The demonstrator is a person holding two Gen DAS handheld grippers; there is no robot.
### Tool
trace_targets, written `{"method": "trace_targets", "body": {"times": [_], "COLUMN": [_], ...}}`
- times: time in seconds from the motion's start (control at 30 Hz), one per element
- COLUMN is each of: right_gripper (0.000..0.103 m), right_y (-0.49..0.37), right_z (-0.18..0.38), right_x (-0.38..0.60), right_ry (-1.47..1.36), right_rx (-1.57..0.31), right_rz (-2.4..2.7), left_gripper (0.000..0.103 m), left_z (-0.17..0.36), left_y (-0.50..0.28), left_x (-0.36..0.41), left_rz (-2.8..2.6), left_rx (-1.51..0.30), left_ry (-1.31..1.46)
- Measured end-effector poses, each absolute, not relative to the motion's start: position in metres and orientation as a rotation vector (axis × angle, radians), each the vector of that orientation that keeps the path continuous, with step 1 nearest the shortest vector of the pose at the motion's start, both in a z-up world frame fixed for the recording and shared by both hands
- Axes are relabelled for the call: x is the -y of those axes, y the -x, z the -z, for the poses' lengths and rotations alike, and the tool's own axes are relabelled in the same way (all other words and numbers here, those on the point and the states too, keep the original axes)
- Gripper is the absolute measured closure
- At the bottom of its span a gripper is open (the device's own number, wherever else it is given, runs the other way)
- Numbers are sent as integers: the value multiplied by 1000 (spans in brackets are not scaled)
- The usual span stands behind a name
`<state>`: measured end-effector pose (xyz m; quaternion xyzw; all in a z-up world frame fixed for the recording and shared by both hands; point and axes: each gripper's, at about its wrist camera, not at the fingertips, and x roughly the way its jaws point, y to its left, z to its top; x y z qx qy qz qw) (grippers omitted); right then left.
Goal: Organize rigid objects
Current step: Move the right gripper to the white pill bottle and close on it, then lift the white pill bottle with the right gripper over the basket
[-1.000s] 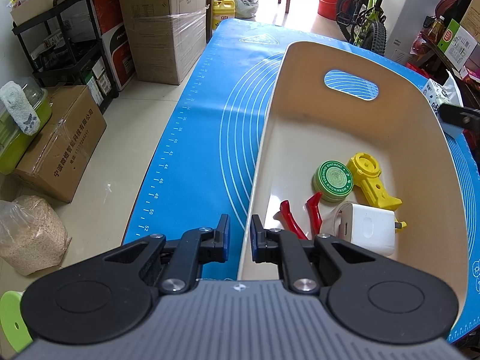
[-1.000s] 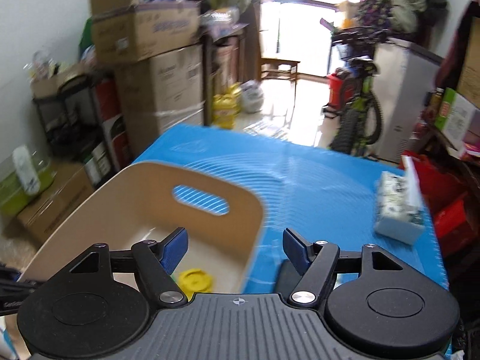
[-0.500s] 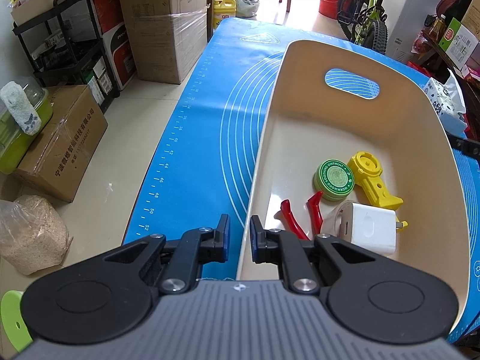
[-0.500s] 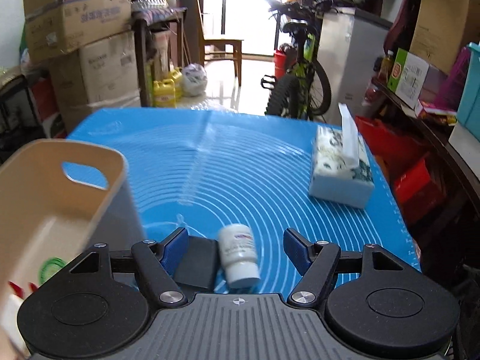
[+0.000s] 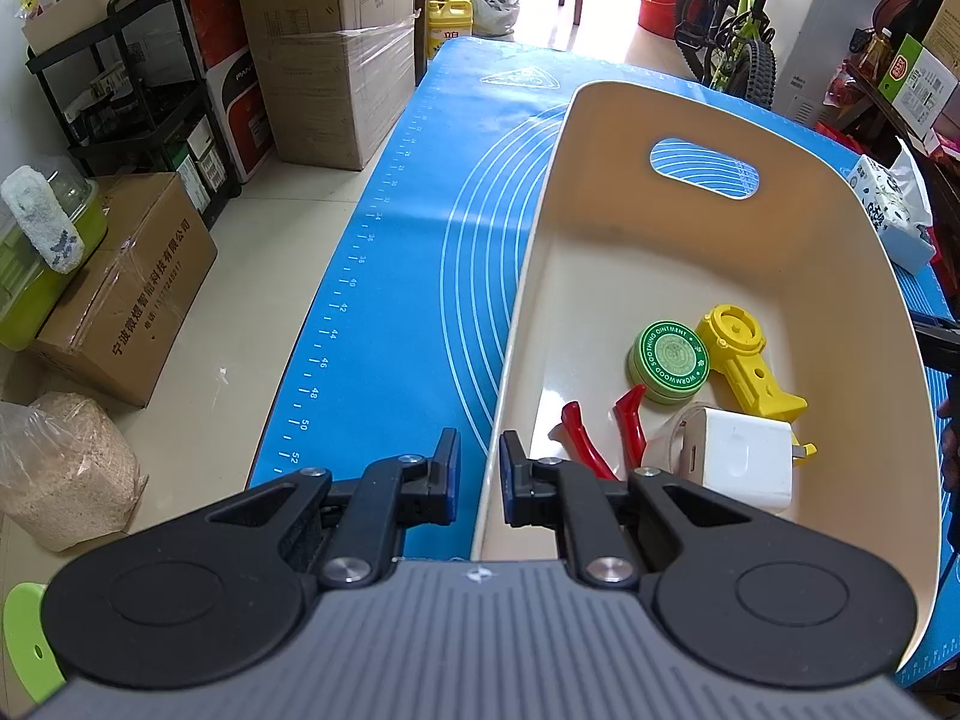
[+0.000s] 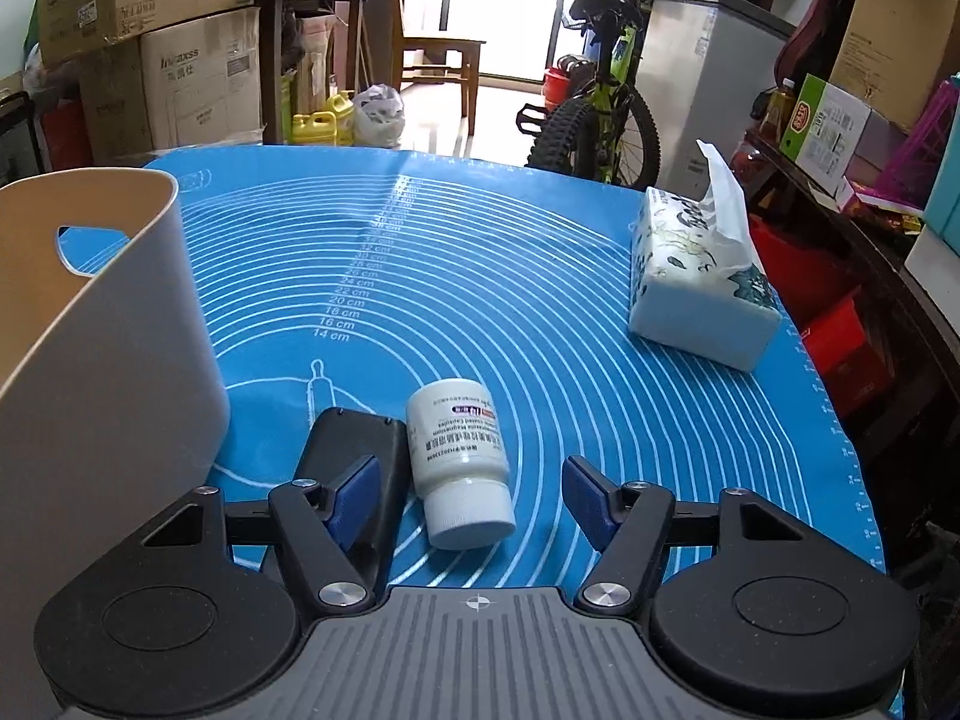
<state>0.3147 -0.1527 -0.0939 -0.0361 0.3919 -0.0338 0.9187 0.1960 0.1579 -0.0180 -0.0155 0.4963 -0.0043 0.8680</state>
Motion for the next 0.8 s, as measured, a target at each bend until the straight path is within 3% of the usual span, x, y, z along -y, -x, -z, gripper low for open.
{"method": "trace_targets", "body": {"times": [0.2,0.23,0.27,0.8], "right_gripper": [46,57,59,60], "right_y": [-322,-321,-320,-289], "right_z": [99,99,99,70], "right_x": [148,146,145,146], "right_ry": [106,118,127,107], "right_rx": [-807,-805,-802,-725], "right_rz": [38,35,35,69], "left_gripper": [87,87,87,87], "left_z": [18,18,17,16], "left_y": [-196,-196,-196,-196], "left_x": [-158,-157,-157,-157], "left_rz": [9,9,9,10], "left_rx": [-1039,-1038,-1039,-1037], "left_ry": [31,29,28,30]}}
